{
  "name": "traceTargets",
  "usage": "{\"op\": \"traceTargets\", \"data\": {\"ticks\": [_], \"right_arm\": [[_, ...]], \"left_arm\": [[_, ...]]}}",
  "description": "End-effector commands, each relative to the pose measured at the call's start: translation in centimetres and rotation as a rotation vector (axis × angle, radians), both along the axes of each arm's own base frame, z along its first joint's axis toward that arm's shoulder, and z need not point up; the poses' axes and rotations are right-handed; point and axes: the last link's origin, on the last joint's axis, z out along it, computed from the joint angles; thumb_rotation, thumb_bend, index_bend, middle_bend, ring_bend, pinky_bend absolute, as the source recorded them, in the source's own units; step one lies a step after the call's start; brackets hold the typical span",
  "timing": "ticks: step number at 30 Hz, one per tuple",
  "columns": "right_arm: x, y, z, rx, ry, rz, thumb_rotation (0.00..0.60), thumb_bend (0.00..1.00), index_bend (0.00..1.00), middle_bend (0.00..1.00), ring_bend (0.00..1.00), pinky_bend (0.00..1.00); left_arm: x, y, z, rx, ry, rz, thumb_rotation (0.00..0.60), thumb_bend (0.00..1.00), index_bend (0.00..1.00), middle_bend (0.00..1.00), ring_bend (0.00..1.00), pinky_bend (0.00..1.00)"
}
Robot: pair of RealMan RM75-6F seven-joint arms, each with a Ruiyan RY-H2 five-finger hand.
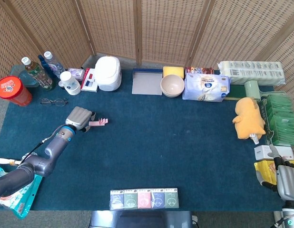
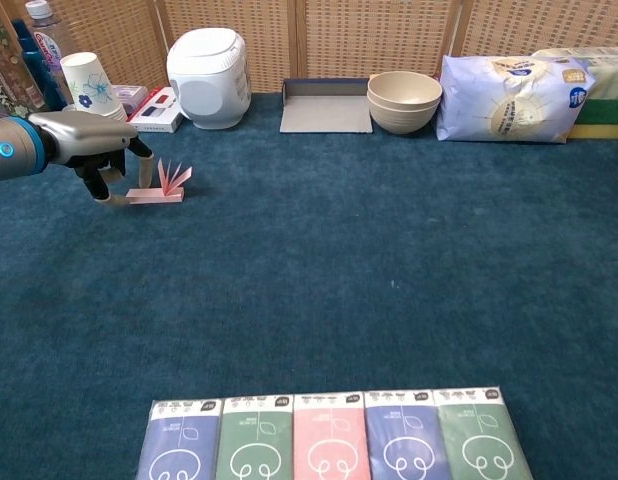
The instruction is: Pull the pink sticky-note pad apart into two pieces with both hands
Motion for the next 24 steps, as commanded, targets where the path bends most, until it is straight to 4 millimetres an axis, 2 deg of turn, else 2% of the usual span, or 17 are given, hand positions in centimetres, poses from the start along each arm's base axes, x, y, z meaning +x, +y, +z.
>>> {"op": "traceTargets", "data": {"ticks": [1,11,24], "right_arm": [[-0.09,0.12,0.08,-0.003,-0.002,-0.005,0.469,0.35,0.03,0.30,0.29,0.39],[-0.18,0.42,0.33,-0.017,-0.020,-0.006,0.468,0.35,0.03,0.30,0.29,0.39],[-0.22,0.99,0.53,-0.029,-0.037,-0.004,0.465,0.35,0.03,0.29,0.29,0.39]], "left_arm": [[-0.01,-0.03,-0.13,-0.004,0.005,0.000,0.600,0.30,0.42,0.88,0.98,0.94],[-0.04,-0.19,-0.34,-0.005,0.030,-0.009,0.600,0.30,0.45,0.88,0.98,0.94],[-0.02,-0.71,-0.42,0.005,0.022,-0.013,0.600,0.32,0.57,0.89,0.99,0.94]]}}
